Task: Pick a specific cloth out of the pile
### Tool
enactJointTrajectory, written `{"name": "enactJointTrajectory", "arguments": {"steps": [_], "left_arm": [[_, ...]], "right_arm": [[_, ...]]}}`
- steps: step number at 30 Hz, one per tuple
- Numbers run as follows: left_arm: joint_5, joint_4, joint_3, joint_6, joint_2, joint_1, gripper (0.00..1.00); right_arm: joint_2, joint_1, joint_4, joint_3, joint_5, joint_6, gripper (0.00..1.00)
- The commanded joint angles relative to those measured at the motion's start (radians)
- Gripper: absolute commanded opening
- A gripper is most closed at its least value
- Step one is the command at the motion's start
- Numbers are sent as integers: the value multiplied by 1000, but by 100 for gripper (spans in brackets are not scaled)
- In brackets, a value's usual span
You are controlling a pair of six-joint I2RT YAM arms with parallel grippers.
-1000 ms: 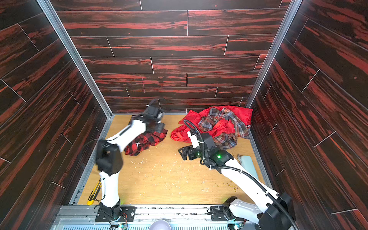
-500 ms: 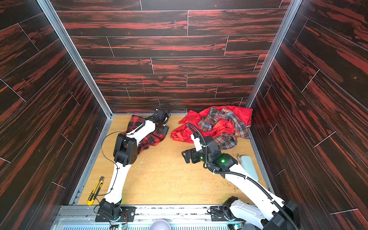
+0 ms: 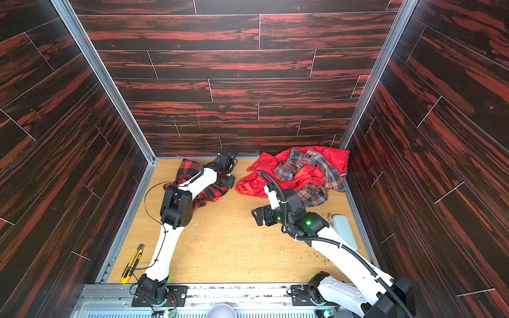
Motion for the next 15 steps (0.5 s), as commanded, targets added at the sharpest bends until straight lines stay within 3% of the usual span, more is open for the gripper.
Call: {"name": "enactJointTrajectory", "arguments": {"steps": [1, 5, 15], "left_arm": [[-21, -87, 39, -20, 45, 0, 38], [-49, -116, 32, -23, 28, -1, 0], [-173, -32, -75, 42, -246, 3, 0]], "right_arm": [[-7, 3, -15, -6, 3, 2, 98], [-9, 4, -17, -5, 6, -2, 98], [-11, 4, -1, -16, 0, 7, 98]]}}
